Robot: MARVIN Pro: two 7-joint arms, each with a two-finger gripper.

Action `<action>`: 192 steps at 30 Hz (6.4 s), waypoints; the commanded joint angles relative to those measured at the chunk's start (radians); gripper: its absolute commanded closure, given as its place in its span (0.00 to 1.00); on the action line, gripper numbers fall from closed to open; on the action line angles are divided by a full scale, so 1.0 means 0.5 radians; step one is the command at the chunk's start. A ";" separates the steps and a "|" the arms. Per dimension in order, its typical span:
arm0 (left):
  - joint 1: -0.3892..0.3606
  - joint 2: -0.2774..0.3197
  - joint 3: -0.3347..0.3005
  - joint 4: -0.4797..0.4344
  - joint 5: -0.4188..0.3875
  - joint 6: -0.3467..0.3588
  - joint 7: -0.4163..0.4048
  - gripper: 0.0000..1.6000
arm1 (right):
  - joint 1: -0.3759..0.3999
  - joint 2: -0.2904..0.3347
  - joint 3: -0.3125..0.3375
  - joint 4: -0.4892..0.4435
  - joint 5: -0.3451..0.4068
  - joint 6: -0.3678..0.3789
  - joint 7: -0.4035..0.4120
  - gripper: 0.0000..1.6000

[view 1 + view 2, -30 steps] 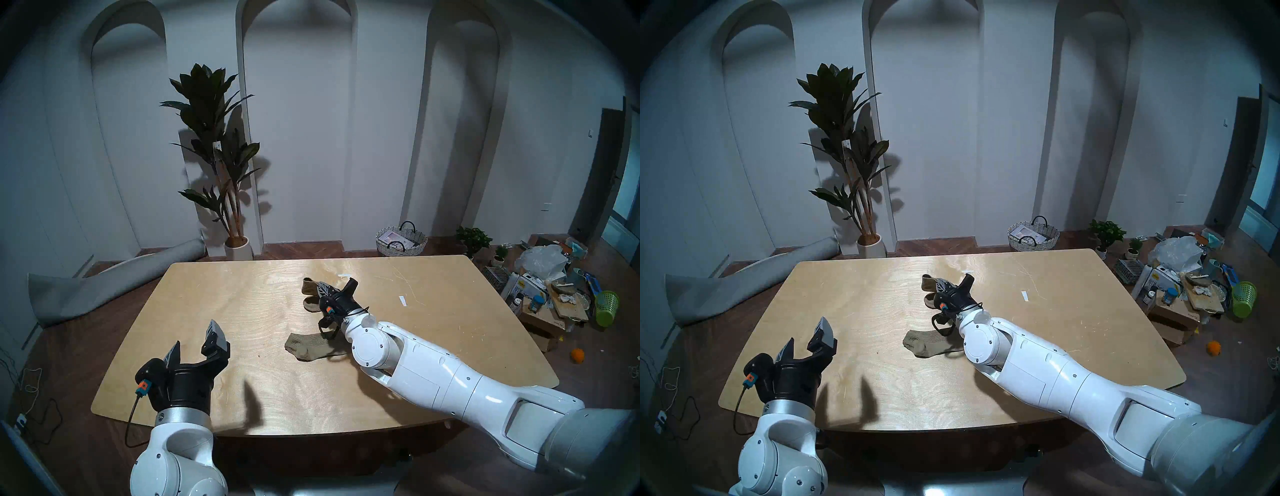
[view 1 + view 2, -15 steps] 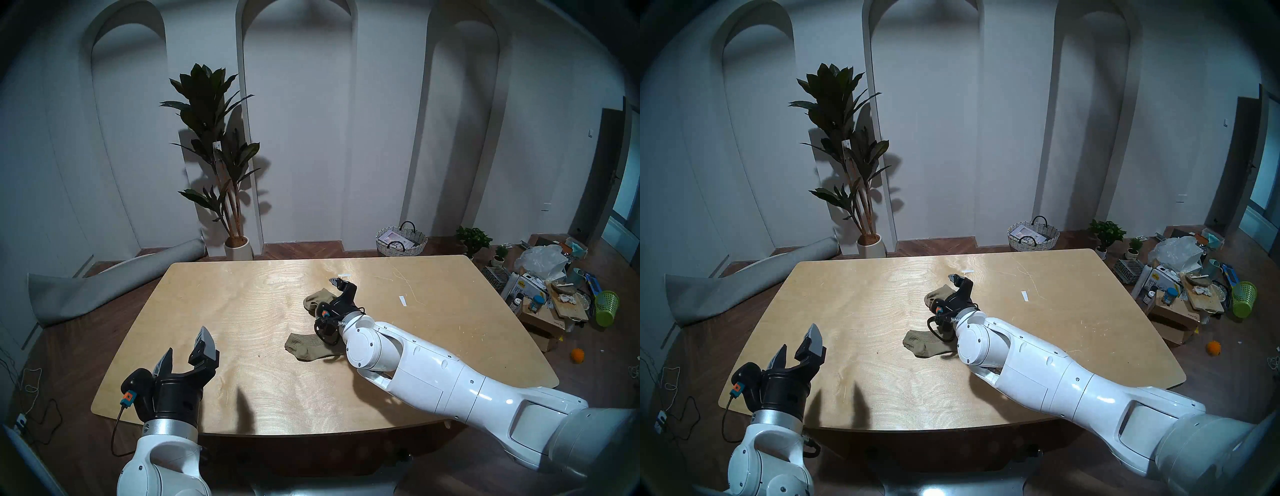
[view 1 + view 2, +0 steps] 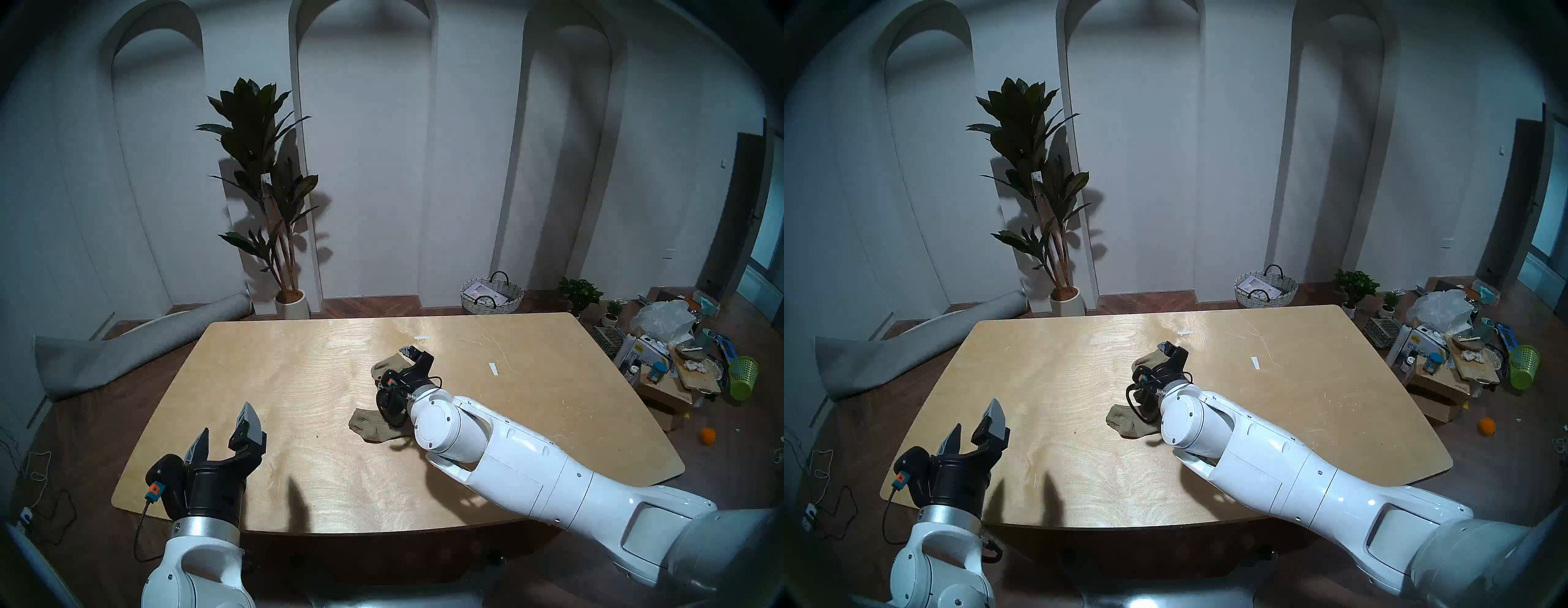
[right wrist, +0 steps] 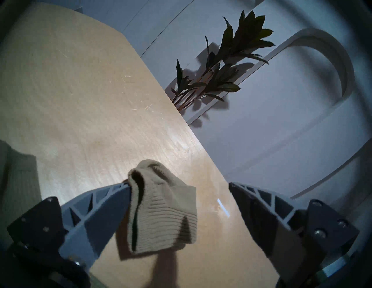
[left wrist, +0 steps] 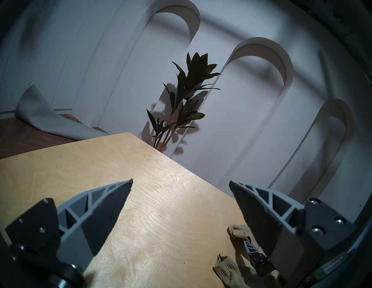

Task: Fold socks in half once and place them neatly on the table

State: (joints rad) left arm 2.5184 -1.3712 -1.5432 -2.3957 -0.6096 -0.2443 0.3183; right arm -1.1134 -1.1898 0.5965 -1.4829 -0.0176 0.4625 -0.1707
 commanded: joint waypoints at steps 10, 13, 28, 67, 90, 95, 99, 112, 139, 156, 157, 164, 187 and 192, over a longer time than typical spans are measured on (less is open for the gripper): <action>-0.079 0.038 -0.002 -0.045 0.045 0.033 0.000 0.00 | -0.083 -0.154 0.469 -0.483 0.583 0.323 0.065 0.00; -0.115 0.058 -0.002 -0.025 0.089 0.052 0.002 0.00 | -0.122 -0.169 0.603 -0.536 0.730 0.274 -0.009 0.00; -0.265 0.155 -0.016 0.100 0.388 0.144 -0.007 0.00 | -0.442 0.042 1.094 -0.619 1.095 0.050 -0.247 0.00; -1.047 -0.212 0.419 0.534 0.058 0.759 0.204 0.00 | -0.971 0.079 2.289 -0.426 2.193 -0.404 -0.188 0.00; -1.042 -0.283 0.303 0.680 -1.015 0.705 0.145 0.00 | -0.703 0.143 2.204 -0.136 2.255 -0.450 0.197 0.00; -1.100 -0.265 0.353 0.752 -1.013 0.722 0.204 0.00 | -0.681 0.157 2.200 -0.125 2.252 -0.459 0.223 0.00; -1.138 -0.263 0.379 0.786 -1.000 0.710 0.230 0.00 | -0.667 0.166 2.205 -0.114 2.237 -0.478 0.242 0.00; -1.322 -0.282 0.448 0.933 -0.975 0.744 0.370 0.00 | -0.648 0.192 2.268 -0.079 2.219 -0.502 0.290 0.00; -1.450 -0.273 0.541 1.069 -0.899 0.894 0.513 0.00 | -0.648 0.186 2.296 -0.084 2.184 -0.516 0.285 0.00; -1.477 -0.266 0.567 1.164 -0.894 0.906 0.524 0.24 | -0.666 0.183 2.310 -0.100 2.165 -0.520 0.271 0.00; -1.474 -0.263 0.569 1.166 -0.895 0.905 0.524 0.25 | -0.668 0.184 2.309 -0.100 2.163 -0.520 0.272 0.00; -1.460 -0.247 0.589 1.152 -0.863 0.912 0.602 0.32 | -0.674 0.178 2.313 -0.106 2.161 -0.517 0.272 0.00; -1.459 -0.158 0.654 1.089 -0.588 0.786 0.759 0.96 | -0.689 0.150 2.318 -0.124 2.145 -0.525 0.259 0.00; -1.441 -0.112 0.631 0.999 -0.559 0.789 0.779 1.00 | -0.694 0.144 2.319 -0.130 2.139 -0.522 0.254 0.00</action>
State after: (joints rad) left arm 1.7980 -1.4614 -1.2203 -1.8373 -0.9390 0.1643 0.6965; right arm -1.4632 -1.1202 1.7500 -1.5206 1.0565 0.2094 -0.0389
